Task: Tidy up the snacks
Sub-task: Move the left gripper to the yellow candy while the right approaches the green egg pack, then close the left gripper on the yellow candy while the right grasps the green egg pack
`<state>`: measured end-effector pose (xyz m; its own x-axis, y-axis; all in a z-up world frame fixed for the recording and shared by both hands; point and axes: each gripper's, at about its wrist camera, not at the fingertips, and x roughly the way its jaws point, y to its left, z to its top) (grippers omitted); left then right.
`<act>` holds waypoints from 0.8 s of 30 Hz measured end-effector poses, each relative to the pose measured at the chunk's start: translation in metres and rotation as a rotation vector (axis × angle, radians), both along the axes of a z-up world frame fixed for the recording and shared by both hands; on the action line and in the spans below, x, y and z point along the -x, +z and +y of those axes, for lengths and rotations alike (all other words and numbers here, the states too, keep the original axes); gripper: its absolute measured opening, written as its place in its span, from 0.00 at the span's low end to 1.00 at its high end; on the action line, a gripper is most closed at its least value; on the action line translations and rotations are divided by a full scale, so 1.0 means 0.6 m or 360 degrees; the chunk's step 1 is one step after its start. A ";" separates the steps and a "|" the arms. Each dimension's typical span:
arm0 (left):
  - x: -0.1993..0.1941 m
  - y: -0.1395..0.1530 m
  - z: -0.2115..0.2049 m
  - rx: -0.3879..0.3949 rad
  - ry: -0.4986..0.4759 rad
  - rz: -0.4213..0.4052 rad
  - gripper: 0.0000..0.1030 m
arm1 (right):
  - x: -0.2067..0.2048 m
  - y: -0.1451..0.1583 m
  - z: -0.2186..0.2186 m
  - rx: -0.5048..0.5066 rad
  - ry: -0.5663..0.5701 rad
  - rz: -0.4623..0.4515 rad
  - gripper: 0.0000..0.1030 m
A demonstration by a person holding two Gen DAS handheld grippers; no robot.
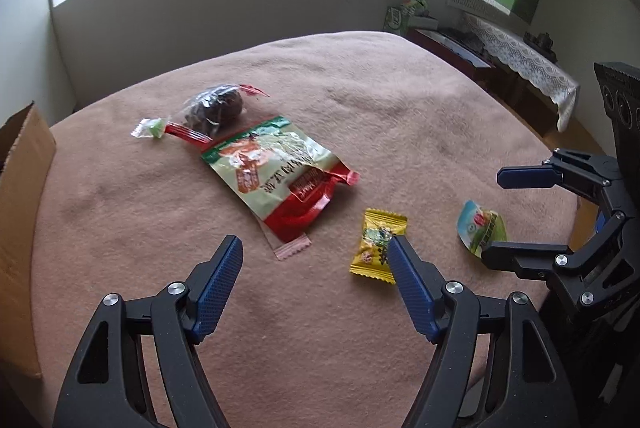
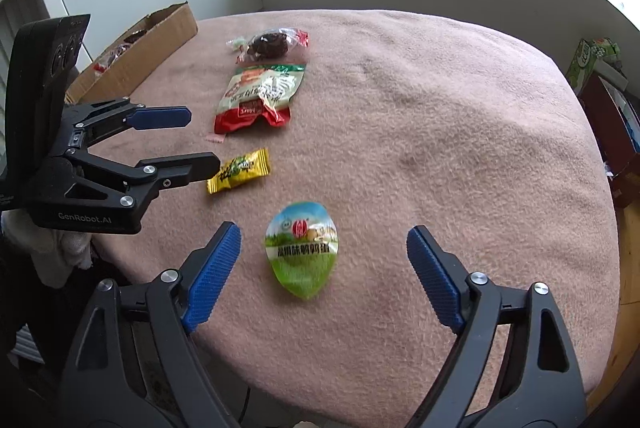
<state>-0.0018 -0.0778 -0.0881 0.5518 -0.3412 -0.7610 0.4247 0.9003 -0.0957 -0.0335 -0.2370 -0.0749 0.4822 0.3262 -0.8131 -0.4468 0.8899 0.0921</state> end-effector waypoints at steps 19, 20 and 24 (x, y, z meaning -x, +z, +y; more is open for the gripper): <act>0.001 -0.008 -0.052 -0.0062 -0.0112 0.0039 0.35 | -0.003 -0.021 0.015 0.0066 0.0019 0.0041 0.57; 0.002 -0.008 -0.053 -0.0069 -0.0111 0.0036 0.33 | -0.003 -0.022 0.016 0.0071 0.0019 0.0039 0.57; 0.003 -0.009 -0.055 -0.0079 -0.0106 0.0024 0.22 | -0.003 -0.023 0.023 0.0109 0.0019 0.0021 0.47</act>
<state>-0.0035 -0.1107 -0.0933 0.5176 -0.3386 -0.7858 0.4827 0.8738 -0.0586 -0.0320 -0.2231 -0.0884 0.4677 0.2753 -0.8399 -0.4564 0.8890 0.0373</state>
